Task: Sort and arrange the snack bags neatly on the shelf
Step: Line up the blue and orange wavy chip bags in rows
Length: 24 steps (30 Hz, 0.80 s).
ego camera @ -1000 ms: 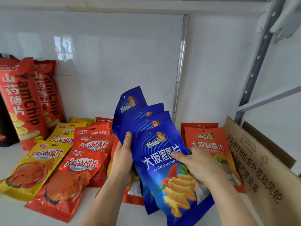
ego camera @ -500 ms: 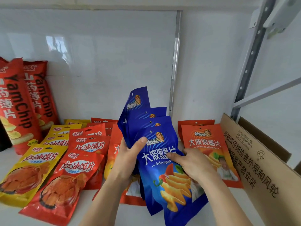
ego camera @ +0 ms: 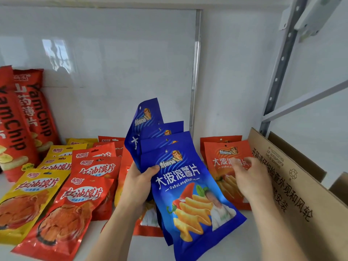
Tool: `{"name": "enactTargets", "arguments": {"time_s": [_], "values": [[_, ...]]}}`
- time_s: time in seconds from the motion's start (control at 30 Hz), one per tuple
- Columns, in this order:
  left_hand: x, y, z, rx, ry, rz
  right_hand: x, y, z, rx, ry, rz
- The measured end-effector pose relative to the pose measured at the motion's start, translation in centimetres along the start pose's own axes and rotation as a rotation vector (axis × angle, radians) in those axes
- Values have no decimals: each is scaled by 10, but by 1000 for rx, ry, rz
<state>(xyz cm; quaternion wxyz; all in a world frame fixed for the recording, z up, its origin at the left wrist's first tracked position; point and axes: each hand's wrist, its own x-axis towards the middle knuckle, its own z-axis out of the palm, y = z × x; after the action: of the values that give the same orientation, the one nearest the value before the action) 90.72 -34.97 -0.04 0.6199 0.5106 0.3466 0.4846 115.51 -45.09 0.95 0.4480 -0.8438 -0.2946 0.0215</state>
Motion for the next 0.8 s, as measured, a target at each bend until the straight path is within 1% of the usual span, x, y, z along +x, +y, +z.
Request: {"name": "enactTargets", "arguments": {"time_s": [0.07, 0.23, 0.37, 0.53, 0.63, 0.8], "values": [[0, 0, 1, 13, 2, 4, 8, 12, 4, -87, -2, 55], [0, -1, 3, 14, -6, 2, 15, 25, 23, -159, -114, 168], [1, -2, 2, 22, -7, 6, 22, 31, 30, -166, -131, 158], [2, -4, 1, 39, -7, 13, 27, 33, 35, -171, -124, 207], [2, -3, 1, 41, -17, 15, 31, 34, 35, -122, -83, 164], [-1, -1, 2, 33, -19, 9, 32, 29, 35, -182, -101, 103]]}}
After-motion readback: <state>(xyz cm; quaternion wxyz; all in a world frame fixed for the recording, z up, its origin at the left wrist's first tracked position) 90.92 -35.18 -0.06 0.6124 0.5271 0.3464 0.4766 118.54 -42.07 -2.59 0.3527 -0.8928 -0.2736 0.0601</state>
